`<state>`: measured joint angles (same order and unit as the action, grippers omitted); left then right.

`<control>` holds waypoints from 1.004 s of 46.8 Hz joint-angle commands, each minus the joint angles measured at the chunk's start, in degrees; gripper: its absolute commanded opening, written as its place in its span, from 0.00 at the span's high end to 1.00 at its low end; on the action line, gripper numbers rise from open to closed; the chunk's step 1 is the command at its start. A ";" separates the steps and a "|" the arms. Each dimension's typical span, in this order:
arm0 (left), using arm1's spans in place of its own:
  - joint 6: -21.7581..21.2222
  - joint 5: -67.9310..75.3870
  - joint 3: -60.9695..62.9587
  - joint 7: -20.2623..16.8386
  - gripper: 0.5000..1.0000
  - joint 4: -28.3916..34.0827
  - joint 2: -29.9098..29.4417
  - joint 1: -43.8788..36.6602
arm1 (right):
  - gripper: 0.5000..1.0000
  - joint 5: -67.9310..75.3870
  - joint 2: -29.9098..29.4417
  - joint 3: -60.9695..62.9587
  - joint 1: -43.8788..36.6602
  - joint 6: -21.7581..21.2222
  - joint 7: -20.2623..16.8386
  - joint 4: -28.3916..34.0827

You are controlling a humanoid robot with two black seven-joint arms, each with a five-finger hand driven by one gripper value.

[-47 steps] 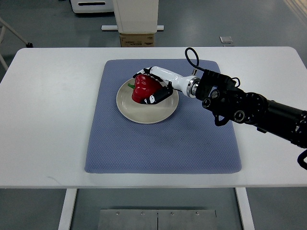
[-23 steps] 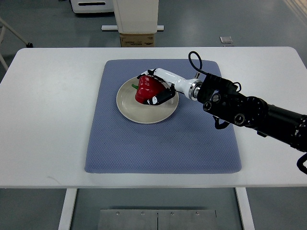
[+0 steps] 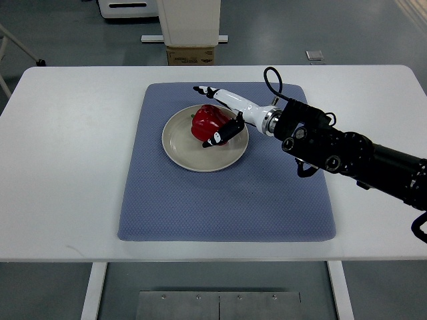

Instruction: Place red pepper on plate with right hand

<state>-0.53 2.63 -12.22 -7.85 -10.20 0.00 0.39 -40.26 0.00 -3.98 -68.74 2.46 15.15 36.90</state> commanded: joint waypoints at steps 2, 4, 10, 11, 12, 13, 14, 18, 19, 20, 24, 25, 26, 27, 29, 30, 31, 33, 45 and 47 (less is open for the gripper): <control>0.00 0.01 0.00 0.02 0.00 0.00 0.00 -0.03 | 0.00 0.01 0.00 1.69 0.36 0.00 0.05 0.10; 0.00 0.01 0.00 0.02 0.00 0.00 0.00 -0.03 | 0.00 0.01 0.00 2.31 0.37 0.00 -0.04 0.10; 0.00 0.01 0.00 0.02 0.00 0.00 0.00 -0.03 | 0.00 1.06 0.00 5.82 0.80 0.00 -0.04 0.19; 0.00 -0.08 0.00 0.02 0.00 0.00 0.00 0.05 | 0.00 1.41 0.00 6.43 1.07 0.00 -0.04 0.19; 0.00 0.01 0.00 0.02 0.00 0.00 0.00 0.05 | 0.00 1.76 0.00 6.88 1.42 0.00 -0.04 0.19; 0.00 0.01 0.00 0.02 0.00 0.00 0.00 -0.03 | 0.00 2.11 0.09 7.49 1.59 0.00 -0.04 0.28; 0.00 0.01 0.00 0.02 0.00 0.00 0.00 0.05 | 0.00 2.46 0.44 8.02 1.68 0.00 -0.12 0.19; 0.00 0.01 0.00 0.02 0.00 0.00 0.00 0.05 | 0.00 3.17 1.67 9.95 1.95 0.00 -0.13 0.19; 0.00 0.01 0.00 0.02 0.00 0.00 0.00 0.05 | 0.00 3.34 2.02 10.48 2.21 0.00 -0.21 0.19; 0.00 0.01 0.00 -0.06 0.00 0.00 0.00 -0.03 | 0.00 3.43 2.46 11.18 2.47 0.00 -0.47 0.19; 0.00 0.01 0.00 0.02 0.00 0.00 0.00 0.05 | 0.00 3.61 3.51 14.69 3.61 0.00 -1.44 0.19; 0.00 0.01 0.00 0.02 0.00 0.00 0.00 -0.03 | 0.00 3.61 3.78 15.66 3.97 0.00 -1.79 0.11; 0.00 0.01 0.00 -0.06 0.00 0.00 0.00 0.05 | 0.00 3.61 4.04 16.80 4.32 0.00 -2.06 0.10; 0.00 0.01 0.00 0.02 0.00 0.00 0.00 -0.03 | 0.00 3.61 4.30 17.86 4.67 0.00 -2.49 0.10; 0.00 -0.08 0.00 0.02 0.00 0.00 0.00 0.05 | 0.00 3.61 4.57 20.05 5.55 0.00 -3.29 0.02; 0.00 0.01 0.00 0.02 0.00 0.00 0.00 0.05 | 0.00 3.61 4.74 21.02 6.07 0.00 -3.64 -0.07; 0.00 0.01 0.00 0.02 0.00 0.00 0.00 0.05 | 0.00 3.61 5.01 21.99 6.51 0.08 -4.16 0.02; 0.00 0.01 0.00 0.02 0.00 0.00 0.00 0.05 | 0.00 3.61 5.27 24.01 7.39 0.17 -4.87 -0.07; 0.00 0.01 0.00 0.02 0.00 0.00 0.00 -0.03 | 0.00 3.61 6.42 35.43 12.05 4.65 -8.21 -0.07; 0.00 0.01 0.00 0.02 0.00 0.00 0.00 -0.03 | 0.00 3.61 6.42 37.19 12.58 5.44 -8.30 -0.16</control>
<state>-0.53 2.63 -12.22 -7.83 -10.20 0.00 0.38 -36.64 6.41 30.84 -56.91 6.89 7.06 36.84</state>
